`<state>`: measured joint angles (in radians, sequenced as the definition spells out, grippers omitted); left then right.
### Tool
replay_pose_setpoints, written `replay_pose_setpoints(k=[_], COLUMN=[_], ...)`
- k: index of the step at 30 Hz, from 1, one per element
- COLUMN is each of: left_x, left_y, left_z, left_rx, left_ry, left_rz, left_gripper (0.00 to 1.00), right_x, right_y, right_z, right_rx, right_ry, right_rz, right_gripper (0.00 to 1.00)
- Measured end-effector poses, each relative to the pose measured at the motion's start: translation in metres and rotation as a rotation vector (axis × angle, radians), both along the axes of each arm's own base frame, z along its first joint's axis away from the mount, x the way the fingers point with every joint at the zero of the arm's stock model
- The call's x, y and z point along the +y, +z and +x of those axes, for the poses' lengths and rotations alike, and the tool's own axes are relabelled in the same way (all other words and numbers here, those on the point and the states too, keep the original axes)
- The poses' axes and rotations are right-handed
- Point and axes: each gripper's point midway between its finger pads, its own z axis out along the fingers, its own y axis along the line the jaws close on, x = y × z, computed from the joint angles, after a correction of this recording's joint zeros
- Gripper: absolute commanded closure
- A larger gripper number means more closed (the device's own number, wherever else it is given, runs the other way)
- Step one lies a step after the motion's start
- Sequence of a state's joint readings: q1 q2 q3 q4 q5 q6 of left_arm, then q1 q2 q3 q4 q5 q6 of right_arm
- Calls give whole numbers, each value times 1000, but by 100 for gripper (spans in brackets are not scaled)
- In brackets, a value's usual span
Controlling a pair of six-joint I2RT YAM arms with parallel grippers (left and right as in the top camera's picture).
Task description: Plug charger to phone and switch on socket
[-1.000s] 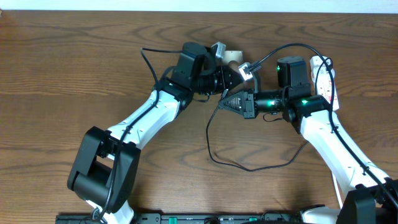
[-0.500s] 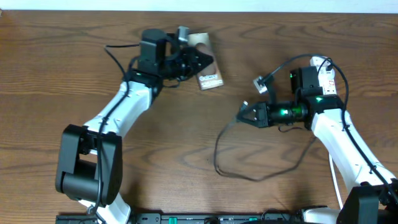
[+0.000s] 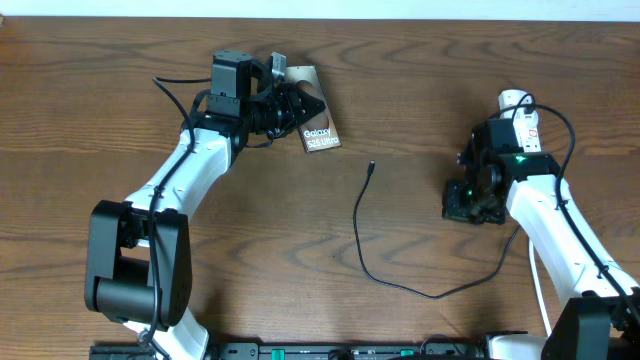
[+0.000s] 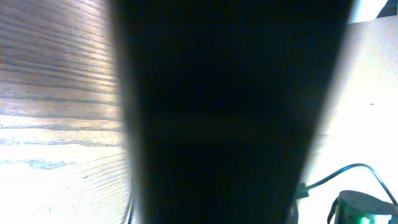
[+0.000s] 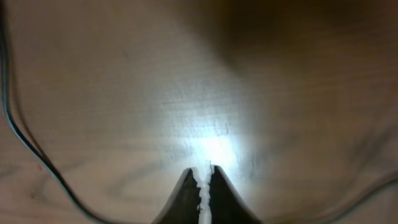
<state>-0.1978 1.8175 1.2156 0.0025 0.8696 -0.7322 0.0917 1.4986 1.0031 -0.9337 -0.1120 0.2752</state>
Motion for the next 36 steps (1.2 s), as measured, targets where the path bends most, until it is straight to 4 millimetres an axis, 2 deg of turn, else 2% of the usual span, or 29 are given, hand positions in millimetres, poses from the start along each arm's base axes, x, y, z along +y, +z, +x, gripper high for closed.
replay_pose_setpoints(k=[4, 9, 12, 16, 19, 22, 26, 33, 36], left_x=[6, 32, 46, 50, 48, 47, 47, 46, 46], left_y=[0, 2, 4, 4, 3, 2, 2, 2, 2], left_z=[3, 12, 14, 11, 7, 5, 4, 4, 4], left_rx=[-3, 1, 9, 35, 44, 43, 35, 25, 25], left_ry=[13, 53, 66, 56, 43, 29, 22, 15, 15], left_rz=[1, -18, -38, -57, -59, -57, -55, -52, -52], left_gripper=[92, 93, 93, 93, 92, 93, 93, 92, 93], right_x=[23, 68, 100, 135, 148, 143, 118, 47, 24], right_y=[4, -6, -21, -48, -61, -66, -70, -68, -65], right_z=[22, 41, 48, 47, 42, 33, 21, -10, -9], right_rx=[-87, -139, -151, -147, -138, -115, -53, 143, 180], right_ry=[15, 69, 92, 110, 114, 105, 73, 26, -15], right_rz=[69, 135, 145, 117, 90, 22, -77, -267, -272], right_gripper=[43, 37, 33, 29, 28, 27, 27, 23, 19])
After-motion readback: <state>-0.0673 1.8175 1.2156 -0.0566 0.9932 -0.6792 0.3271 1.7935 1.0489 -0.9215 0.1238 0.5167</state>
